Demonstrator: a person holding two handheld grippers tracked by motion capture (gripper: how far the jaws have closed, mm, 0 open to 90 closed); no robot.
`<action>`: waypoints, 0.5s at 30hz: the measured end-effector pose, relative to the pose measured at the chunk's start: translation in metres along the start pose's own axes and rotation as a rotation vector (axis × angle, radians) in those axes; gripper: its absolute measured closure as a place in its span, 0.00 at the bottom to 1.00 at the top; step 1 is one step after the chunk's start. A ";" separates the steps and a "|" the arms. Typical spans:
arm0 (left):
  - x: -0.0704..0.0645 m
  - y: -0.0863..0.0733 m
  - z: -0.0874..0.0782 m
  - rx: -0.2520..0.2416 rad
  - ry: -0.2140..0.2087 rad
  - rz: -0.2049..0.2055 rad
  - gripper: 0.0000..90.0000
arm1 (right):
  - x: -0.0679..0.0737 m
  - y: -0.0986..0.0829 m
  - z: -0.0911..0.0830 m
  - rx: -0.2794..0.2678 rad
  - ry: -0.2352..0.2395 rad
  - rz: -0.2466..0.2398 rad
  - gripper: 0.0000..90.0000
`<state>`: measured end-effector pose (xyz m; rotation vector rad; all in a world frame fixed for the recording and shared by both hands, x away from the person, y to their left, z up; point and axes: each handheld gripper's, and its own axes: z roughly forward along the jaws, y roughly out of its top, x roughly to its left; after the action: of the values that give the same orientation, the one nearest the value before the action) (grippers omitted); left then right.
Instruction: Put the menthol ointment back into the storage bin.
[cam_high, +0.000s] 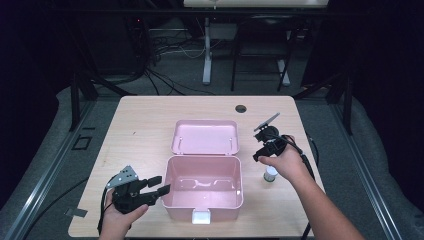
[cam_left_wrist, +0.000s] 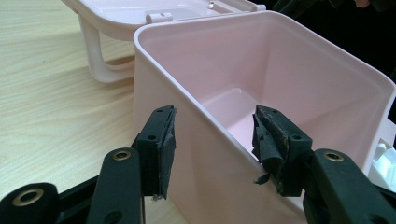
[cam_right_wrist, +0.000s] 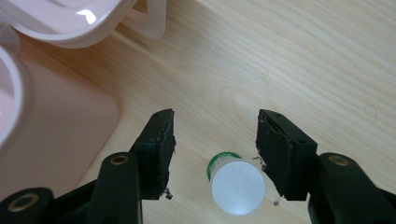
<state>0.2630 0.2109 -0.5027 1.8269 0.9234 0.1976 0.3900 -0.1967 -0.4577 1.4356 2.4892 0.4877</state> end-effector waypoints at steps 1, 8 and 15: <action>0.000 0.000 0.000 0.000 0.000 -0.001 0.55 | -0.001 0.000 0.000 0.005 0.002 0.000 0.52; 0.000 0.000 -0.001 -0.002 0.002 0.000 0.55 | -0.006 -0.002 0.006 0.071 0.013 0.019 0.44; 0.001 0.000 -0.001 -0.003 0.001 -0.001 0.55 | -0.013 -0.004 0.012 0.140 0.018 0.045 0.39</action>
<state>0.2635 0.2120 -0.5023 1.8240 0.9249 0.1991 0.3974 -0.2076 -0.4696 1.5481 2.5552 0.3424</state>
